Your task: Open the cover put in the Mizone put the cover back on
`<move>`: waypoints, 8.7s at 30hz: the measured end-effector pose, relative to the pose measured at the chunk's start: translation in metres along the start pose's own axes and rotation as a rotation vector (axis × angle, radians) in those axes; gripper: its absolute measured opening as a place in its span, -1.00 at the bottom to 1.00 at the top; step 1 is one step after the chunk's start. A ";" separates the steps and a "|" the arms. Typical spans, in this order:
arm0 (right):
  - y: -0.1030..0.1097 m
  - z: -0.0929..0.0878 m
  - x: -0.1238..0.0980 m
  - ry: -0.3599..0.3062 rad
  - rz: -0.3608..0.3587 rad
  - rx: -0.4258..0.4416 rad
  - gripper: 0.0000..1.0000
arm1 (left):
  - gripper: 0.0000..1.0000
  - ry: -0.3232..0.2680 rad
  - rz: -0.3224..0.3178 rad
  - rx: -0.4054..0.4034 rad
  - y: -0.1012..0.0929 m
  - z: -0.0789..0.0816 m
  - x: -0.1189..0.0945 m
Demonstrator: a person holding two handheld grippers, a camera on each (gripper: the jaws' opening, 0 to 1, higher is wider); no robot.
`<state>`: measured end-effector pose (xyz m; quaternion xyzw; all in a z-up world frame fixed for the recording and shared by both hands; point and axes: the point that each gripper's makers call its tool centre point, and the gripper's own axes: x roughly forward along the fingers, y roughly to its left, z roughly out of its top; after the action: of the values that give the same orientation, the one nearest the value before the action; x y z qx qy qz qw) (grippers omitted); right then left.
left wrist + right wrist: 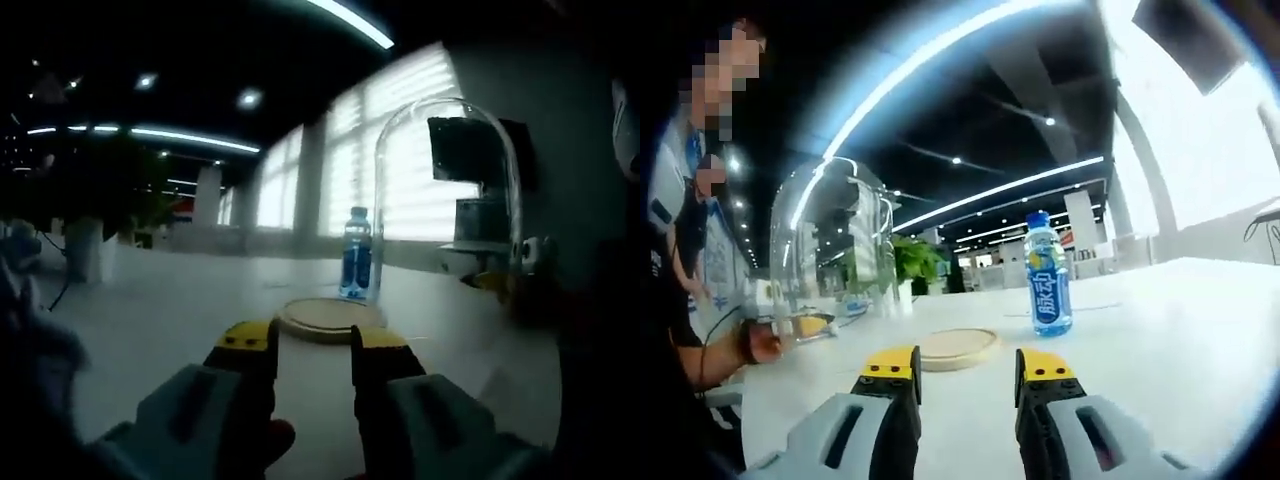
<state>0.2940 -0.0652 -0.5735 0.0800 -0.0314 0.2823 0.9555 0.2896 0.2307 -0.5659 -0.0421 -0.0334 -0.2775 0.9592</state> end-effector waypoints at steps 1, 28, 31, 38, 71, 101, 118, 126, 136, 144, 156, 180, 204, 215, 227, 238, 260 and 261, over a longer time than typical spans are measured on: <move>-0.001 0.000 0.000 0.001 -0.004 0.001 -0.42 | -0.52 -0.001 0.000 0.000 0.000 0.000 0.000; -0.002 -0.007 0.002 0.042 -0.028 -0.074 -0.42 | -0.33 0.013 -0.021 0.054 -0.006 -0.002 -0.001; -0.003 -0.006 0.001 0.041 -0.034 -0.080 -0.43 | -0.34 0.005 -0.015 0.034 -0.003 -0.001 -0.001; -0.005 -0.003 0.001 0.023 -0.039 -0.076 -0.48 | -0.28 -0.003 -0.015 0.044 -0.001 -0.001 -0.001; -0.004 -0.004 0.001 0.036 -0.031 -0.069 -0.64 | -0.50 -0.016 0.069 0.020 0.020 0.003 -0.003; -0.007 0.003 0.008 0.043 -0.091 -0.081 -0.70 | -0.67 -0.001 0.086 -0.024 0.019 0.002 -0.004; -0.023 0.059 0.064 0.015 -0.118 -0.216 -0.63 | -0.66 0.016 -0.016 -0.075 0.009 -0.007 -0.001; -0.027 0.080 0.092 0.016 -0.097 -0.229 -0.62 | -0.66 0.030 -0.023 -0.061 0.005 -0.009 -0.001; -0.046 0.114 0.129 -0.008 -0.169 -0.249 -0.62 | -0.66 0.048 -0.018 -0.050 0.005 -0.011 -0.001; -0.060 0.138 0.156 -0.030 -0.196 -0.258 -0.62 | -0.66 0.047 -0.009 -0.053 0.006 -0.011 -0.001; -0.082 0.146 0.193 0.003 -0.213 -0.232 -0.62 | -0.66 0.051 0.006 -0.043 0.009 -0.011 -0.001; -0.110 0.138 0.236 0.007 -0.228 -0.203 -0.55 | -0.66 0.069 0.009 -0.021 0.010 -0.015 0.002; -0.113 0.116 0.257 0.046 -0.182 -0.219 -0.51 | -0.66 0.088 -0.006 0.004 0.006 -0.020 0.003; -0.113 0.106 0.262 0.058 -0.164 -0.200 -0.55 | -0.66 0.095 -0.003 0.009 0.008 -0.022 0.003; -0.118 0.110 0.265 0.056 -0.178 -0.195 -0.57 | -0.67 0.100 0.005 0.018 0.008 -0.023 0.004; -0.116 0.109 0.263 0.061 -0.174 -0.190 -0.58 | -0.68 0.101 0.002 0.020 0.006 -0.022 0.004; -0.098 0.110 0.262 0.112 -0.107 -0.220 -0.59 | -0.68 0.097 0.004 0.025 0.005 -0.022 0.004; -0.096 0.110 0.261 0.110 -0.103 -0.218 -0.59 | -0.68 0.097 0.004 0.025 0.005 -0.022 0.004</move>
<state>0.5636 -0.0237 -0.4501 -0.0387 -0.0052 0.2315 0.9720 0.2964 0.2309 -0.5873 -0.0167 0.0099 -0.2767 0.9608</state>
